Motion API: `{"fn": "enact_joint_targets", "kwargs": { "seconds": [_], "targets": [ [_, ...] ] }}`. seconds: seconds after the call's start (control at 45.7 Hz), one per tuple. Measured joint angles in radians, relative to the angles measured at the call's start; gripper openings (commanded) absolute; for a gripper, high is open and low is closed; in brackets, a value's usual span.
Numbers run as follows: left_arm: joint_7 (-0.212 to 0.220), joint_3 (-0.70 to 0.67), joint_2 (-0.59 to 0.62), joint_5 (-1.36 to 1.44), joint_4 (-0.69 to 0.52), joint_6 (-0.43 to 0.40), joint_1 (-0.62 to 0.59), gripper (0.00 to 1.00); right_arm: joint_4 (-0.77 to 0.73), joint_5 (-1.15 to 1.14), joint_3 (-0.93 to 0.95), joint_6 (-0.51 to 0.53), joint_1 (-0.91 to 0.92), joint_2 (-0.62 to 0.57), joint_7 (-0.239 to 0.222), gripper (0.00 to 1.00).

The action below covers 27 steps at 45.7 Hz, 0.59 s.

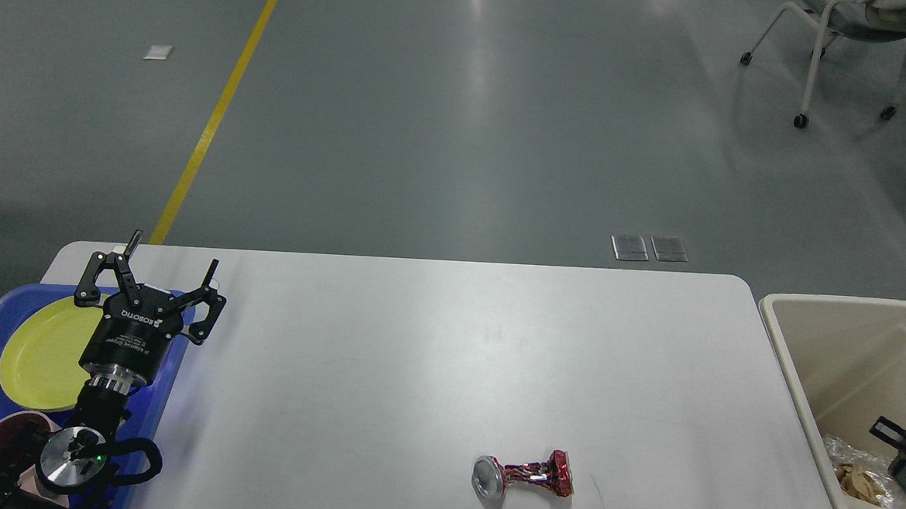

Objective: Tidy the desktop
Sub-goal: 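Carry the white cylinder into the white bin and release it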

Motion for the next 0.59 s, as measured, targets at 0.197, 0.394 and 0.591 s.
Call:
{"fn": "enact_joint_targets", "kwargs": {
  "seconds": [0.197,0.394,0.591],
  "targets": [
    [0.000,0.000,0.000,0.000,0.000,0.000,0.000,0.96,-0.062,-0.001,0.044,-0.048,-0.094,0.048,-0.001,0.00],
    [0.000,0.000,0.000,0.000,0.000,0.000,0.000,0.96,-0.067,-0.001,0.045,-0.051,-0.110,0.056,-0.004,0.17],
    [0.000,0.000,0.000,0.000,0.000,0.000,0.000,0.96,-0.061,-0.002,0.047,-0.073,-0.101,0.056,-0.006,1.00]
  ]
}}
